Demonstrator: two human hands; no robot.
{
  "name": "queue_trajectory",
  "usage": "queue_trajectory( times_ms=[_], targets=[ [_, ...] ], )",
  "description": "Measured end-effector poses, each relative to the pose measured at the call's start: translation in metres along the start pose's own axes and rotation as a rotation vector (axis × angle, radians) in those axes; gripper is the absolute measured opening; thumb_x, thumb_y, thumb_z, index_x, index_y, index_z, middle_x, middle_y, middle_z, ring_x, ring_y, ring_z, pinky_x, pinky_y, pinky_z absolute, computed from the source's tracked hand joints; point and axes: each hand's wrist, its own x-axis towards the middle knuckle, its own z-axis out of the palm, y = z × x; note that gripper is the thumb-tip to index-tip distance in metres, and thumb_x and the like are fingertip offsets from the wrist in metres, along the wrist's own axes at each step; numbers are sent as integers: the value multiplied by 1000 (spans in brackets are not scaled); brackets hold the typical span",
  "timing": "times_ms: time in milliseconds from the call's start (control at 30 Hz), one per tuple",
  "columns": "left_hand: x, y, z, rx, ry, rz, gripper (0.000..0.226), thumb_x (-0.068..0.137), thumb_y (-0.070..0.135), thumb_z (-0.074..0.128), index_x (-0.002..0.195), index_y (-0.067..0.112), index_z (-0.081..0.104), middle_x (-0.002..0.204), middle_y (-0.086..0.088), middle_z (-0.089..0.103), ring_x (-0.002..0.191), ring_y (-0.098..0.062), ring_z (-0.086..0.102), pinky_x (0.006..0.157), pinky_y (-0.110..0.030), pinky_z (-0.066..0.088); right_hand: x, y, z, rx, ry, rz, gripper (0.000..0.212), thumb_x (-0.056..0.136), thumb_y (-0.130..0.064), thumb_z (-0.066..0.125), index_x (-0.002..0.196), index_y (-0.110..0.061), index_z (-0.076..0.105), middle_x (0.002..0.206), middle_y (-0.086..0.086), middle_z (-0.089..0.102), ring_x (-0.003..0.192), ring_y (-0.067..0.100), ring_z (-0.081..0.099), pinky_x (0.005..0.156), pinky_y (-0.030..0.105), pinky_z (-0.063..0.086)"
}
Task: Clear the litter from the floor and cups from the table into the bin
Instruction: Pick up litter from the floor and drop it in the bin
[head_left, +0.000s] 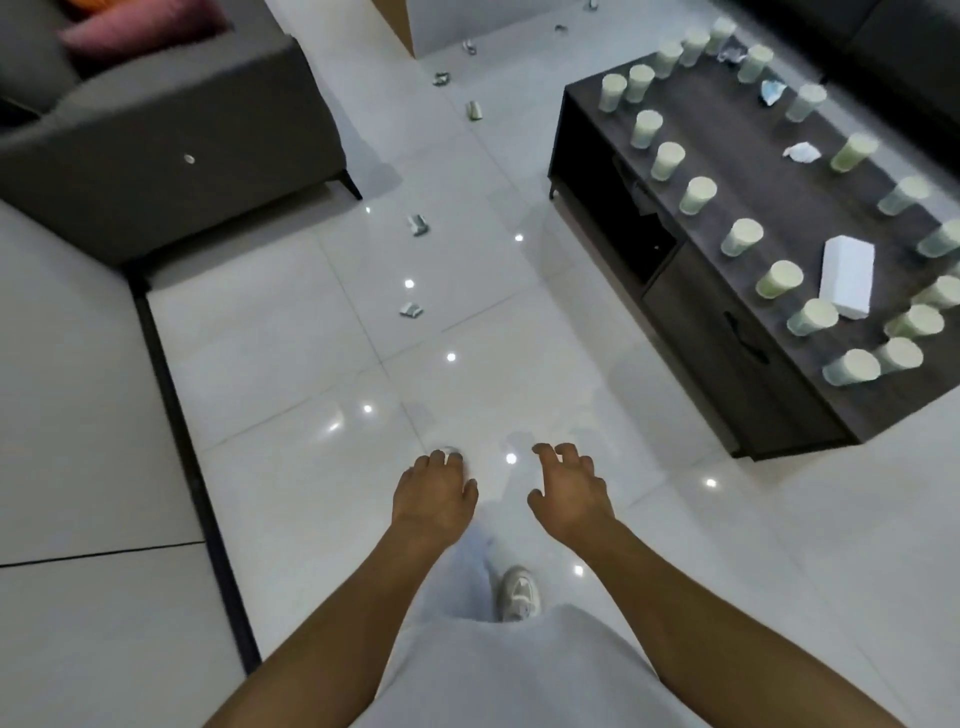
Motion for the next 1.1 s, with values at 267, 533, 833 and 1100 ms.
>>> queue_trajectory(
  times_ms=[267,533,833,1100],
  targets=[
    [135,-74,-86,-40,-5,-45,43,99,39,34,134,14,43,128,-6,50,117,-23,47,92,-32,41,145,-92,-63,-21,-28,-32,59,94,-22,51,147,-22,26,147,8,31,127,28,38,99,38,40],
    [230,-143,-161,-49,-21,-111,43,99,38,33,132,12,43,128,-7,50,117,-24,47,90,-34,41,259,-174,-119,25,-44,-68,58,93,-23,53,145,-22,29,147,8,32,128,28,38,100,39,40],
    [353,-190,-220,-22,-88,-140,43,99,39,34,132,12,43,127,-8,50,115,-25,48,89,-35,42,390,-219,-163,60,-118,-52,58,93,-24,54,145,-22,30,142,8,36,121,29,43,96,36,41],
    [502,-226,-269,-52,-138,-125,42,99,36,35,131,12,46,128,-7,52,115,-23,48,89,-34,43,543,-263,-187,125,-151,-1,55,92,-23,53,143,-20,33,141,10,36,120,32,42,96,38,40]
  ],
)
